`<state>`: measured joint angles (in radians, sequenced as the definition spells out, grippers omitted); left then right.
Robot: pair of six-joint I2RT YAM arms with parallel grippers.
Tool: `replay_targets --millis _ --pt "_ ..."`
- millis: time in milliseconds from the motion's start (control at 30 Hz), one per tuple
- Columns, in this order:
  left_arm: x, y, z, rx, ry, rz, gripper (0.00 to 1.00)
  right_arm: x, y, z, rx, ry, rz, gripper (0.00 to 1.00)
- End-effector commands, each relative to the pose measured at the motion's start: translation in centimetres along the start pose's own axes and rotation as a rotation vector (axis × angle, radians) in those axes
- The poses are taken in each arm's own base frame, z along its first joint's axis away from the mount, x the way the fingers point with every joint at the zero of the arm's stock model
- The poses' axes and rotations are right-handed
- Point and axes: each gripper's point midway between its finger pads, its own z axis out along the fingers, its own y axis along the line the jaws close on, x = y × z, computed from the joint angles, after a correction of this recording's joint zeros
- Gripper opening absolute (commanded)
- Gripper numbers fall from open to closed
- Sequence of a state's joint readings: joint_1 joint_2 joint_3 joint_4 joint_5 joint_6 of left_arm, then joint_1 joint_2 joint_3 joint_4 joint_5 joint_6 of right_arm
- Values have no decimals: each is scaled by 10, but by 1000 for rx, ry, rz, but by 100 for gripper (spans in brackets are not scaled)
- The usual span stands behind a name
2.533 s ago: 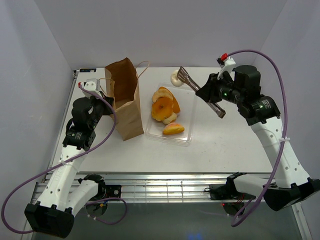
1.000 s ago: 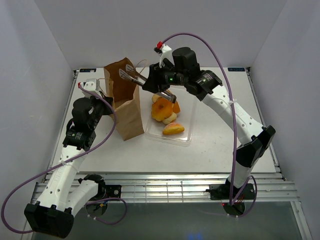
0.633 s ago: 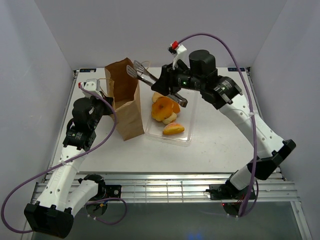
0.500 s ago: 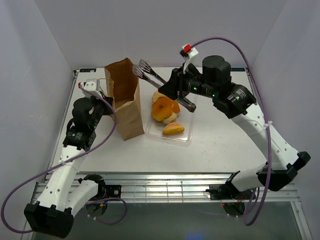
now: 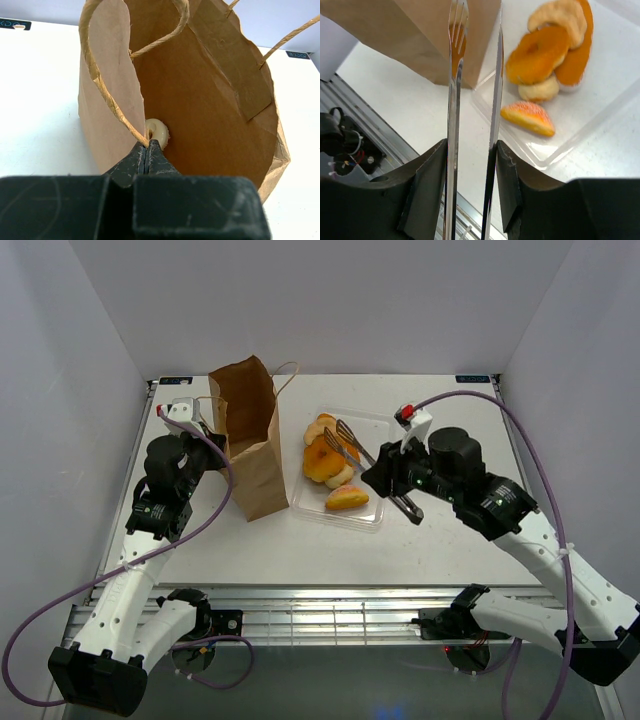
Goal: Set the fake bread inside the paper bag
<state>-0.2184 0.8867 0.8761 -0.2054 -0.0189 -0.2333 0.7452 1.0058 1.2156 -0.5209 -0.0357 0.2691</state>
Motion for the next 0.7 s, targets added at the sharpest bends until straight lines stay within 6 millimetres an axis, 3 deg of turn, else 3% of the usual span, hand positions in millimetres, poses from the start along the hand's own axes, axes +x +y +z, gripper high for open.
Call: replay_targets --millis 0,67,200,667 --pt "1 -2 -1 8 5 9 0 21 -22 2 89 -9 41 47" --pt "1 -2 -1 11 4 7 0 50 -33 6 116 33 56 47" --pt "1 -4 -1 19 8 5 0 80 -46 11 146 79 82 47" --pt "2 -5 0 21 10 3 0 117 -66 5 196 137 78 54"
